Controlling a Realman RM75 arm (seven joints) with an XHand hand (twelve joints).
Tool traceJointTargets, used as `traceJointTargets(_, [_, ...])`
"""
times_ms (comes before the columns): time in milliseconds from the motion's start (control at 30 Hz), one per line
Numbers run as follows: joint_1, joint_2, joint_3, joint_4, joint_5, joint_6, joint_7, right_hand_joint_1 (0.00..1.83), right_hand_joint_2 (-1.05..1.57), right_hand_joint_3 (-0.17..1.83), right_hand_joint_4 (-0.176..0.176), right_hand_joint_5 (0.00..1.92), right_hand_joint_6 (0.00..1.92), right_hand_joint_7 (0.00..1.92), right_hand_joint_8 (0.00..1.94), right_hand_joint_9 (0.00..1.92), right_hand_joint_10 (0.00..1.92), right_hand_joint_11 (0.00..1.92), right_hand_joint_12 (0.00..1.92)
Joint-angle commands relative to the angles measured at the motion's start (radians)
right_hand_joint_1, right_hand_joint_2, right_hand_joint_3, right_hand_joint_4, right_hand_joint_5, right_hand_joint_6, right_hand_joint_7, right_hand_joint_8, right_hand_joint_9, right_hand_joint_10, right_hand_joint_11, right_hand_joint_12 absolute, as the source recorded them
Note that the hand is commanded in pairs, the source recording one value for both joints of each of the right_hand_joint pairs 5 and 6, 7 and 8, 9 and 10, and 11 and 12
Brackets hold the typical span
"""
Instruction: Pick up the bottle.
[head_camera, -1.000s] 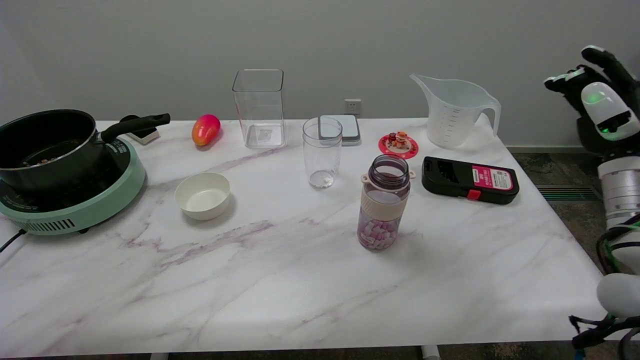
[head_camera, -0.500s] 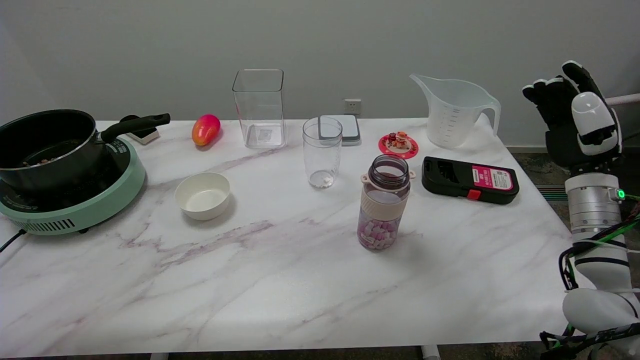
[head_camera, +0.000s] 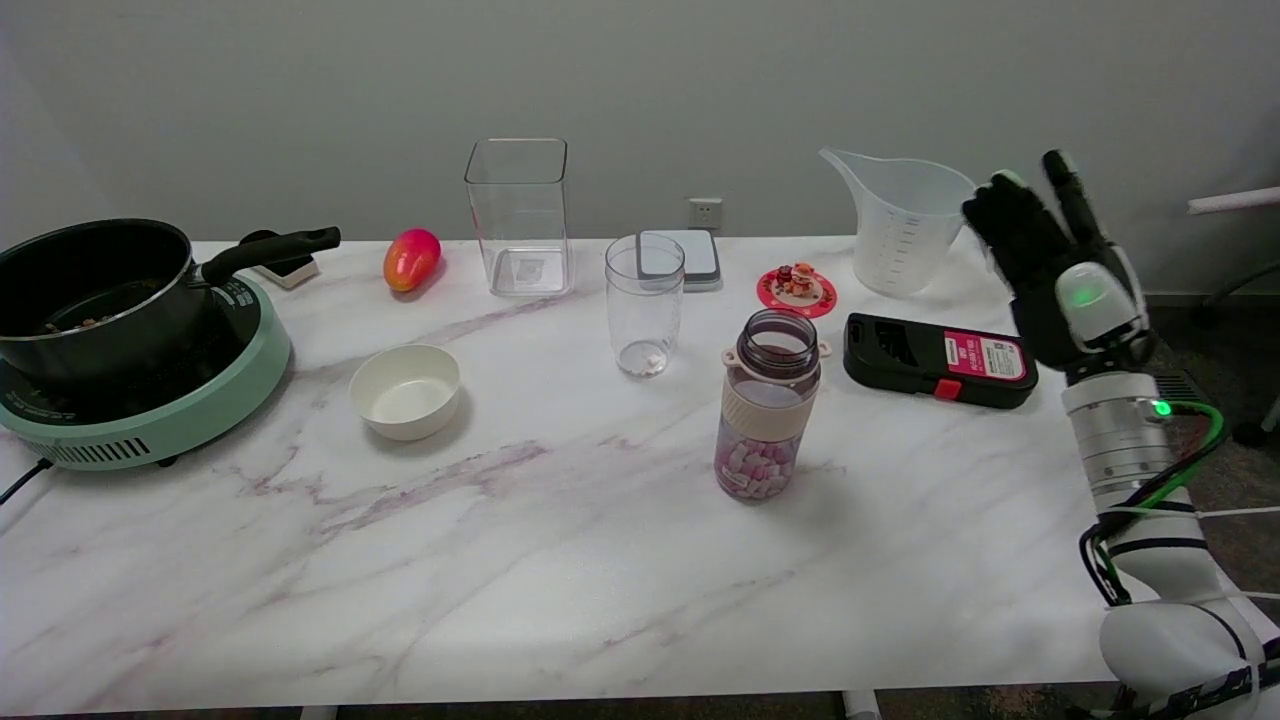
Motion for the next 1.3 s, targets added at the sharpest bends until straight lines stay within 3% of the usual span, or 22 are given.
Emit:
traceJointTargets(33, [0.125, -0.077, -0.068, -0.067, -0.200, -0.268, -0.432, 1.12, -0.39, 0.91, 0.000, 0.14, 0.14, 0.56, 0.56, 0.51, 0.51, 0.50, 0.50])
traceJointTargets(400, [0.159, -0.134, -0.124, -0.205, -0.208, -0.108, -0.468, 1.14, -0.46, 0.94, 0.000, 0.23, 0.23, 0.58, 0.58, 0.54, 0.54, 0.54, 0.54])
traceJointTargets(967, [-0.002, -0.217, -0.176, -0.113, -0.173, -0.046, -0.527, 1.11, -0.41, 0.98, 0.000, 0.25, 0.25, 0.61, 0.61, 0.58, 0.58, 0.58, 0.58])
traceJointTargets(1067, [0.002, -0.218, -0.197, -0.112, -0.174, -0.055, -0.547, 1.04, -0.45, 0.65, 0.000, 0.25, 0.25, 0.61, 0.61, 0.58, 0.58, 0.58, 0.58])
traceJointTargets(1300, [0.100, -0.254, -0.266, -0.190, -0.180, -0.044, -0.551, 1.01, -0.49, 0.58, 0.000, 0.21, 0.21, 0.59, 0.59, 0.56, 0.56, 0.57, 0.57])
